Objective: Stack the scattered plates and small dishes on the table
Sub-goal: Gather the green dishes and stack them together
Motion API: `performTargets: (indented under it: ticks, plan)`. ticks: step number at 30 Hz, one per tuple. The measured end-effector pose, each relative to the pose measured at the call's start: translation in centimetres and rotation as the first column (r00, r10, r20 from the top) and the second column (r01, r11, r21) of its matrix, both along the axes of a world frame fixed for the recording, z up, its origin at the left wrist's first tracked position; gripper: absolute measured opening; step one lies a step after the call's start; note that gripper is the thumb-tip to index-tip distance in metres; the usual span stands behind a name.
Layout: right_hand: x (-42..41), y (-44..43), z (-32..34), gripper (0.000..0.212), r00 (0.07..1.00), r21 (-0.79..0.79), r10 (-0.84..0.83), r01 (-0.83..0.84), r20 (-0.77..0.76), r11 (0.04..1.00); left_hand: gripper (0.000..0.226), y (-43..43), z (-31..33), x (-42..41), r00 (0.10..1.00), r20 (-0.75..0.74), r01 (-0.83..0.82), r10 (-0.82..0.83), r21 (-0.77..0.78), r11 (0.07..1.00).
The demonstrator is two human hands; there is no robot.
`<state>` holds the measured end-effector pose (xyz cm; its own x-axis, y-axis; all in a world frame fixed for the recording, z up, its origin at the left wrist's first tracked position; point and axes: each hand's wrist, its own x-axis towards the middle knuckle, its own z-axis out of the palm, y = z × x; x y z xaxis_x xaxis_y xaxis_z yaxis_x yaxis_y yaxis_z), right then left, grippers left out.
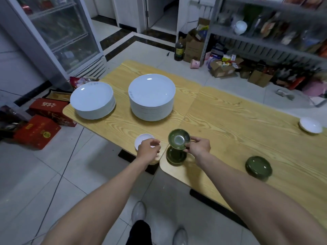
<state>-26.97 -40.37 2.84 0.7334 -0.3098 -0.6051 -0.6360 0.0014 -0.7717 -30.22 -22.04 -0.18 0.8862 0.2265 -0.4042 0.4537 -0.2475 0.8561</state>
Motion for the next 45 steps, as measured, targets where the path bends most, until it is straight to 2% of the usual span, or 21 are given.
performTargets:
  ticks: [7, 14, 24, 31, 36, 45]
  plan:
    - [-1.8, -3.8, -0.8, 0.046, 0.999, 0.028, -0.039, 0.039, -0.026, 0.999, 0.025, -3.6, -2.0, -1.6, 0.997, -0.069, -0.034, 0.036, 0.033, 0.999]
    - [-1.7, -5.3, -1.7, 0.048, 0.993, 0.018, -0.109, 0.11, -0.039, 0.994, 0.054, -5.4, -4.9, -0.4, 0.987, -0.151, 0.064, -0.046, 0.119, 0.991]
    - [-1.6, -7.7, -2.1, 0.045, 0.969, 0.04, -0.245, 0.245, -0.021, 0.969, 0.038, -6.8, -6.4, 1.3, 0.991, -0.109, -0.061, 0.08, 0.171, 0.983]
    - [-1.9, -10.7, -0.6, 0.046, 0.94, 0.05, -0.342, 0.341, 0.005, 0.939, 0.038, -9.6, -4.3, 3.2, 0.998, -0.049, 0.032, -0.026, 0.115, 0.993]
    - [-3.1, -14.7, 1.4, 0.043, 0.897, 0.059, -0.44, 0.438, 0.041, 0.897, 0.044, -14.8, -1.8, 3.9, 0.992, -0.006, 0.124, -0.124, 0.023, 0.992]
    - [-5.8, -24.3, 1.5, 0.045, 0.822, 0.102, -0.557, 0.548, 0.119, 0.83, 0.041, -25.2, 0.4, 3.3, 0.969, 0.052, 0.244, -0.243, -0.013, 0.97]
